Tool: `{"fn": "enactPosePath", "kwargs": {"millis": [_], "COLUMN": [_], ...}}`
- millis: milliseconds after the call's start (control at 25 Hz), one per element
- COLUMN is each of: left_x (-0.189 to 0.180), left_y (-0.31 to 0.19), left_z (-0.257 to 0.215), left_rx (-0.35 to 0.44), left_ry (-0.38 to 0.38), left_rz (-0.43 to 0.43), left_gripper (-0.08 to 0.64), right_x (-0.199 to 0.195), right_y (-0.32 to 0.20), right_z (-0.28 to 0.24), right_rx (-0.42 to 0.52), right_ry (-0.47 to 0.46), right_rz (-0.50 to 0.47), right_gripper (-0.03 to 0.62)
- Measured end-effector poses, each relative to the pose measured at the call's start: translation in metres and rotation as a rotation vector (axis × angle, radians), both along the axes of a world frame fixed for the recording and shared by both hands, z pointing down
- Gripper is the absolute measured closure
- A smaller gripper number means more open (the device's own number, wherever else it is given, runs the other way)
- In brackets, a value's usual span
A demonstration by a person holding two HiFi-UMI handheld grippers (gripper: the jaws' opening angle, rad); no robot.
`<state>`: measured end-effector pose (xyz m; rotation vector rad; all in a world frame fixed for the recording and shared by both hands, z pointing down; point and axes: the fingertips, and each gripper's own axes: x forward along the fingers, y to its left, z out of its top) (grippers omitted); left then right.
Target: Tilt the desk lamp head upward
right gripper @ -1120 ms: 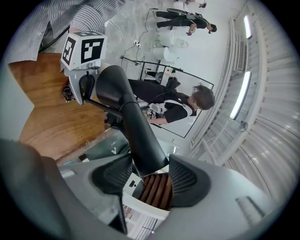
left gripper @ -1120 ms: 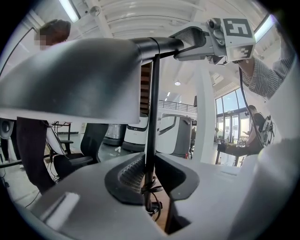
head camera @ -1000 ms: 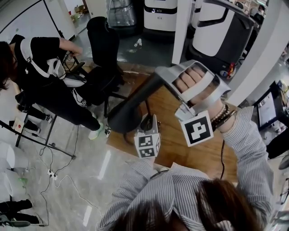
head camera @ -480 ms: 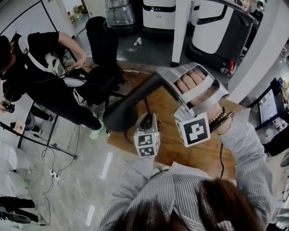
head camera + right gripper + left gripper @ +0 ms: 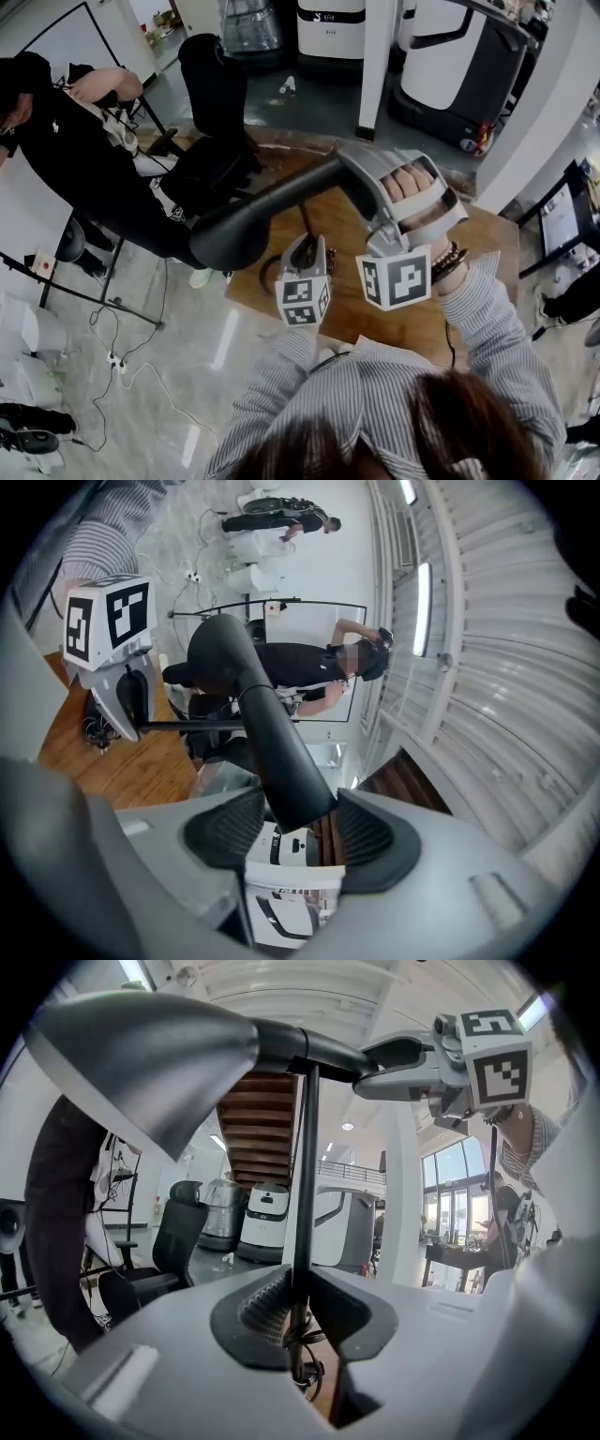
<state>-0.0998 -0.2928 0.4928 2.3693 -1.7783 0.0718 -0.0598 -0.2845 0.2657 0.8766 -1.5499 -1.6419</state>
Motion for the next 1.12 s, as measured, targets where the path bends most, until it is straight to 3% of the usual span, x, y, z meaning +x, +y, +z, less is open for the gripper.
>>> {"fn": "enactPosePath", "kwargs": {"millis": [680,1120], "left_x": [-0.002,-0.002], "left_y": [0.0,0.0], "left_z": [0.0,0.001], "left_rx": [0.01,0.003], "left_ry": [0.009,0.011], "left_rz": [0.071,0.092], "left_gripper": [0.503,0.503], "right_x": [0.007,0.007], "right_y": [0.001,0.004], "right_z": [0.029,0.041], "right_rx": [-0.243,-0.403], "right_ry": [-0.45,-0.593], "right_rz": [0.019,0.008], "right_gripper": [0.356,0.362]}}
